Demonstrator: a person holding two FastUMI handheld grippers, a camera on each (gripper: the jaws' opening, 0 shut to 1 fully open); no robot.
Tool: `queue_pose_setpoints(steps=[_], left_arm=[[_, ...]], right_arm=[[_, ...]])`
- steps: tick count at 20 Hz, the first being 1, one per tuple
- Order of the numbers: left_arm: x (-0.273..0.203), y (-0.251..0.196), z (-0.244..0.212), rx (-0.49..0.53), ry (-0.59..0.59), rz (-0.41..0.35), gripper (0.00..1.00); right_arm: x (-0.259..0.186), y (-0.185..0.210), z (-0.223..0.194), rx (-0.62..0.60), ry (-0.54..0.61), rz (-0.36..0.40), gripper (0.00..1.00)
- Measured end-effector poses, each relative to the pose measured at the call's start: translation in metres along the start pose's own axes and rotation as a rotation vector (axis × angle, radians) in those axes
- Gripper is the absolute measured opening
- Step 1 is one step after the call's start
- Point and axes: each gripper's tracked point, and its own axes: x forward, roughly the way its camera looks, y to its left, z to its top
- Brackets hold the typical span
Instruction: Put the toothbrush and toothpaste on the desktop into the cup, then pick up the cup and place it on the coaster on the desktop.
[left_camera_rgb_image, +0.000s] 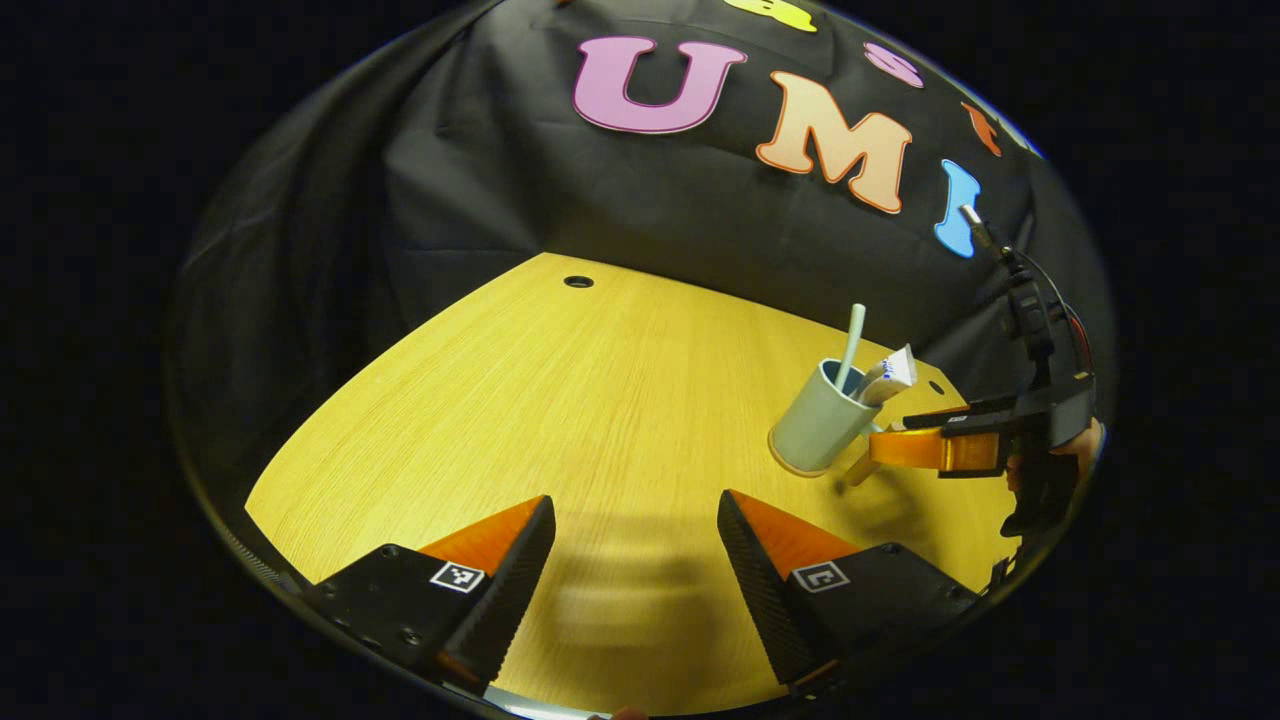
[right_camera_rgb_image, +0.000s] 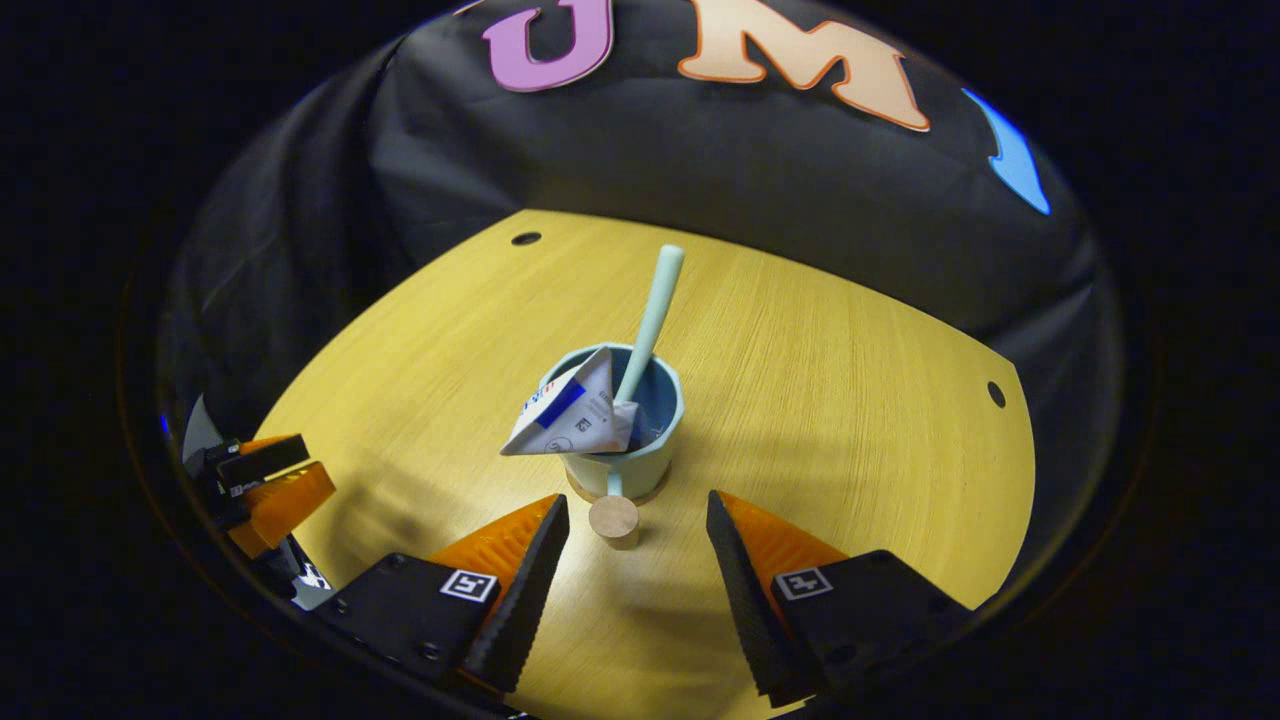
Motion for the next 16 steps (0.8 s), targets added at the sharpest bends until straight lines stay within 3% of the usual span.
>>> queue_pose_setpoints(steps=[4, 6, 16], left_arm=[[-0.001, -0.026, 0.005, 0.029, -0.01, -0.038, 0.95], [-0.002, -0.045, 0.009, 0.041, -0.014, -0.066, 0.95], [-0.024, -0.125, 0.033, 0.13, -0.067, -0.18, 0.94]], right_arm=[[-0.045, -0.013, 0.025, 0.055, -0.217, 0.046, 0.89], [-0.063, -0.022, 0.03, 0.086, -0.295, 0.051, 1.0], [-0.148, -0.068, 0.048, 0.09, -0.576, 0.017, 0.99]])
